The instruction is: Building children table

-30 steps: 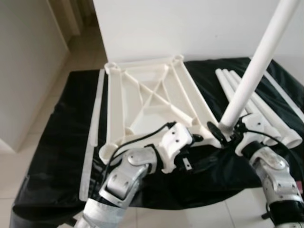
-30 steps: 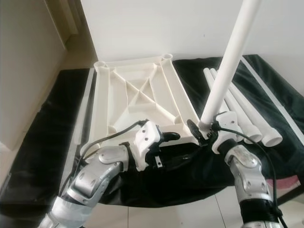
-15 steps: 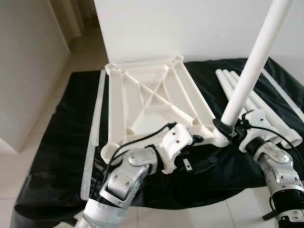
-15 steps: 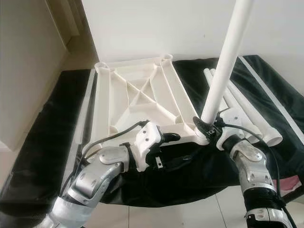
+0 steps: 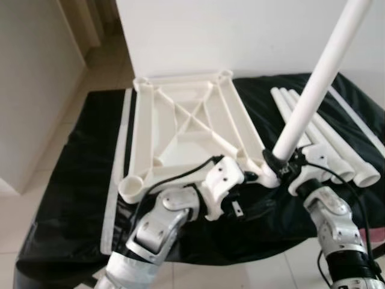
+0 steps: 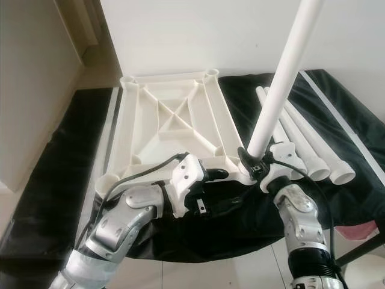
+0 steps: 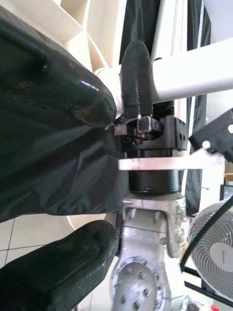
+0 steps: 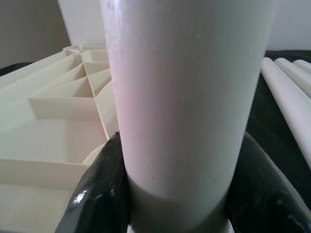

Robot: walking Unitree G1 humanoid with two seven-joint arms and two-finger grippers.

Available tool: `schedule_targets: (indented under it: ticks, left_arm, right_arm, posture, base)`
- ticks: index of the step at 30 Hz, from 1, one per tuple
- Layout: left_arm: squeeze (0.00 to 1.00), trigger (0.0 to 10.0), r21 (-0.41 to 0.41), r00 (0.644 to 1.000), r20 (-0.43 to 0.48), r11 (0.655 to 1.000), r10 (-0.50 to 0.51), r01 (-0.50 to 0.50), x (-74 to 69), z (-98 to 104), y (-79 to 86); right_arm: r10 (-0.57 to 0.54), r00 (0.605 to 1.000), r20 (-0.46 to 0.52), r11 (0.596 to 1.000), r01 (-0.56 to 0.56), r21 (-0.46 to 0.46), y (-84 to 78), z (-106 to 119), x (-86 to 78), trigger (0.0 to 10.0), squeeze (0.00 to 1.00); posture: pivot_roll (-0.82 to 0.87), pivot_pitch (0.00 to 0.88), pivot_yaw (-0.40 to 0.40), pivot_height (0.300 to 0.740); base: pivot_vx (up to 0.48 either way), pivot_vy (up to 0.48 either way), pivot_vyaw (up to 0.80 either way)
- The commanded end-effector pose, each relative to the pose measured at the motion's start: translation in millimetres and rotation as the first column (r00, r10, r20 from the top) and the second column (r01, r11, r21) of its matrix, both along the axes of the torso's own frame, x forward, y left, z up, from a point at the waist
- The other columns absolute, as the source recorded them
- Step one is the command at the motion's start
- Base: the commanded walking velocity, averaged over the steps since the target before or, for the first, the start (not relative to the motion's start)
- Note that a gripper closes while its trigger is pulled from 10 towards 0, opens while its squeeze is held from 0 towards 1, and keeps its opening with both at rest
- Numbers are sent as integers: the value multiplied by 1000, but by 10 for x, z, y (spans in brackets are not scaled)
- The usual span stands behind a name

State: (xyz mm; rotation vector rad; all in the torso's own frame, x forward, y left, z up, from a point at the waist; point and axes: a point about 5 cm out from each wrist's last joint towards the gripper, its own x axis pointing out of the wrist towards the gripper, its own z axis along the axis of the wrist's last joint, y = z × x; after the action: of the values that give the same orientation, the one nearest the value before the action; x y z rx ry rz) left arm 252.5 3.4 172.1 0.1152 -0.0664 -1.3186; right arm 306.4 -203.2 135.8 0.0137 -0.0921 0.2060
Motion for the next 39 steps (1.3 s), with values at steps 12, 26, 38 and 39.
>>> schedule_targets:
  ticks: [12,26,38,39]
  left_arm:
    - [0,10000,-6,995,7,995,96,-96,165,59,149]
    - [0,10000,-5,996,3,996,89,-89,164,62,152]
    - [0,10000,-6,997,0,997,74,-74,111,42,93]
    - [0,10000,-6,997,0,997,74,-74,111,42,93]
  right_arm:
    - [-500,850,-165,856,514,58,231,-136,-249,10000,0]
    - [-482,859,-173,870,493,23,463,-78,-332,10000,0]
    - [-221,973,-61,967,227,116,577,125,-348,10000,0]
    - [-221,973,-61,967,227,116,577,125,-348,10000,0]
  posture:
    - [-99,46,50,740]
    - [-103,43,48,740]
    - [-100,40,40,740]
    - [-100,40,40,740]
  base:
    - [0,0,0]
    - [0,0,0]
    - [0,0,0]
    - [0,0,0]
